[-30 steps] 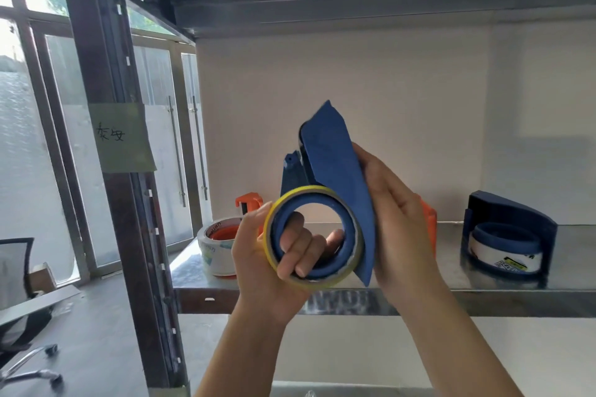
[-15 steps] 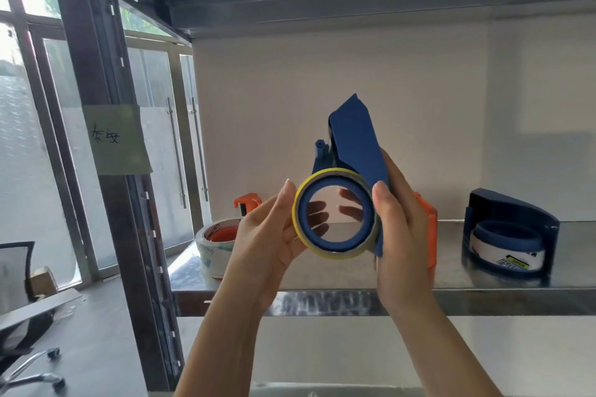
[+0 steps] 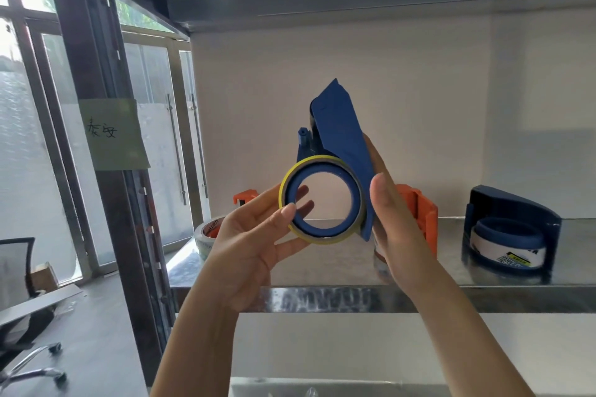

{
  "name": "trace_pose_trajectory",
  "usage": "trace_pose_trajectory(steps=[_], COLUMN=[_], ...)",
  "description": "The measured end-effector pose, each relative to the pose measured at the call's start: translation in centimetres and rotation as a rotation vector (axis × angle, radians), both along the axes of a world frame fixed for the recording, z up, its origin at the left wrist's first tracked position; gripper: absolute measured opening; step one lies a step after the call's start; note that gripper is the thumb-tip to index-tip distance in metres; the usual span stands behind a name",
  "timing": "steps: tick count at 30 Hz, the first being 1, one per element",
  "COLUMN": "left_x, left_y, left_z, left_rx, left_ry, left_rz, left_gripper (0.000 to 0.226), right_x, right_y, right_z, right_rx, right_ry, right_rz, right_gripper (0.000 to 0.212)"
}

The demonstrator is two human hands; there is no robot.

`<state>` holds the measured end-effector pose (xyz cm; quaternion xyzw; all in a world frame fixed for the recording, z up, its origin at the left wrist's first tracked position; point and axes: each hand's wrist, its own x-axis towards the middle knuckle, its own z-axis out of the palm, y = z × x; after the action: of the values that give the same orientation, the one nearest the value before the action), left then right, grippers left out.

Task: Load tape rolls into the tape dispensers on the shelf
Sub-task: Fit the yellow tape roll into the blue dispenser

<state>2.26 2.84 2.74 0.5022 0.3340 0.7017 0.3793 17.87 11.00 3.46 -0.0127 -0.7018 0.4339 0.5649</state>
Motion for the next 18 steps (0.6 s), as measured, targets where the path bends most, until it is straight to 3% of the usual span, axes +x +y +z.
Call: trace_pose_trajectory(steps=[3, 5, 7, 8, 10, 14, 18], left_x=[-0.3, -0.6, -0.8, -0.9, -1.0, -0.4, -0.2], left_y=[-0.2, -0.3, -0.4, -0.5, -0.5, 0.0, 0.9], left_z=[0.0, -0.1, -0.2, -0.3, -0.3, -0.7, -1.6], left_rx=[-0.001, 0.002, 0.000, 0.005, 0.010, 0.023, -0.008], left_ry=[0.011, 0.021, 0.021, 0.016, 0.001, -0.009, 0.001], left_rz=[0.000, 0.007, 0.025, 0.031, 0.065, 0.197, 0.296], left_gripper=[0.078, 0.077, 0.075, 0.074, 0.067, 0.042, 0.034], right_x=[0.5, 0.9, 1.2, 1.3, 1.3, 0.6, -0.3], right_y=[-0.5, -0.1, 1.1, 1.9, 2.5, 3.1, 3.7], right_z=[0.7, 0.7, 0.4, 0.3, 0.4, 0.1, -0.7], right_rx=[0.031, 0.108, 0.223, 0.221, 0.215, 0.181, 0.124], right_ry=[-0.061, -0.171, -0.348, -0.428, -0.502, -0.490, -0.454], right_rz=[0.061, 0.083, 0.082, 0.105, 0.103, 0.032, 0.015], right_gripper=[0.044, 0.022, 0.087, 0.108, 0.124, 0.122, 0.108])
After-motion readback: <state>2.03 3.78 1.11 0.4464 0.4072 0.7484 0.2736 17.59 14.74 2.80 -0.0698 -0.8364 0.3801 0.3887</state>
